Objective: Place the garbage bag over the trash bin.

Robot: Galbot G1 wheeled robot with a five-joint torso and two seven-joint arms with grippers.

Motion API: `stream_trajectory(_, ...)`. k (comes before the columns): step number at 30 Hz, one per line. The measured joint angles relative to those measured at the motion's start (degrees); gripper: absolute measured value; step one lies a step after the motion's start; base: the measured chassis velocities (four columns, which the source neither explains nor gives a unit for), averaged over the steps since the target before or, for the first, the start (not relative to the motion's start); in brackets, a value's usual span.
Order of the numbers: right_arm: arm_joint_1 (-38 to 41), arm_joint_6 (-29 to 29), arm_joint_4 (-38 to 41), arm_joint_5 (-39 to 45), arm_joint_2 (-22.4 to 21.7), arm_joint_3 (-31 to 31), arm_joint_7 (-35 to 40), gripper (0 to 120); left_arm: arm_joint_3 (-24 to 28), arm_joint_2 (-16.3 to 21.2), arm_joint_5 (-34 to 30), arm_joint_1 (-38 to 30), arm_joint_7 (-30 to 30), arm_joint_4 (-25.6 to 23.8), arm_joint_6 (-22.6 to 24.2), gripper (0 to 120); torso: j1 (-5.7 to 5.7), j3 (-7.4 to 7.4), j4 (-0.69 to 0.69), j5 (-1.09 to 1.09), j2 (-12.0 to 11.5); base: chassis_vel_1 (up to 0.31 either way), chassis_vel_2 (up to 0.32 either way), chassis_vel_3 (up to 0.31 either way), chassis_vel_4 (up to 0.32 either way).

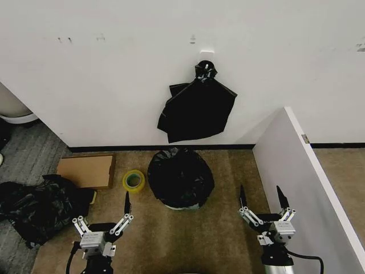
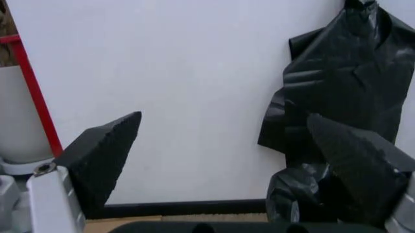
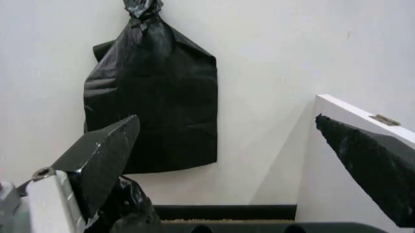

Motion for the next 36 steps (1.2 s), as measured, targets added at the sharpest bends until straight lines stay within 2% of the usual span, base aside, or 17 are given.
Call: stream_trajectory(36,0.11,-0.30,0.24,0.21,-0.14,-0.05,-0.12,100,0.19,0.18,-0.51,-0.28,-0.05,0.04,0.47,100,0.00,0.00,0.00,0.00,0.00,0.000,0.000,0.000,0.000)
